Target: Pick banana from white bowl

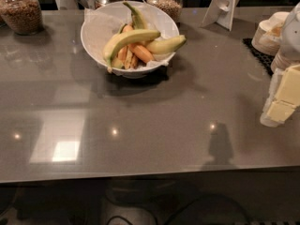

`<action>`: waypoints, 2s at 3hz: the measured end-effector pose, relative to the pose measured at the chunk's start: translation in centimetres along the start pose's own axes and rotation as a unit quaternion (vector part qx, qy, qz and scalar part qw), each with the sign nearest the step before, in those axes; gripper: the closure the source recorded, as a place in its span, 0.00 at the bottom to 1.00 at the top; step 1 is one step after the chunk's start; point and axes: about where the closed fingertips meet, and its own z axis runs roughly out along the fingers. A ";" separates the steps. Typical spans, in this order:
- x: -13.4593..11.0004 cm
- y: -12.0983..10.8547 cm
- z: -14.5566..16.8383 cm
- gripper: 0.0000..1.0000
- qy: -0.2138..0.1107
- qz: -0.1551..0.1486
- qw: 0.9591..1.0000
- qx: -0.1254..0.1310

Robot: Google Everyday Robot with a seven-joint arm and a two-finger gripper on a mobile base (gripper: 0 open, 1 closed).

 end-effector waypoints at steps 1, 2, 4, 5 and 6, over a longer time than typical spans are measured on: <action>0.0 0.0 0.0 0.00 0.000 0.000 1.000 0.000; -1.6 -0.8 0.0 0.00 -0.028 -0.028 0.999 0.026; -13.0 -6.0 1.4 0.00 -0.171 -0.159 0.968 0.092; -19.4 -7.5 1.6 0.00 -0.231 -0.236 0.938 0.105; -19.4 -7.5 1.6 0.00 -0.231 -0.236 0.938 0.105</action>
Offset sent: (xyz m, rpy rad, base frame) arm 0.0306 0.0383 0.0123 0.0699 -0.1930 0.1622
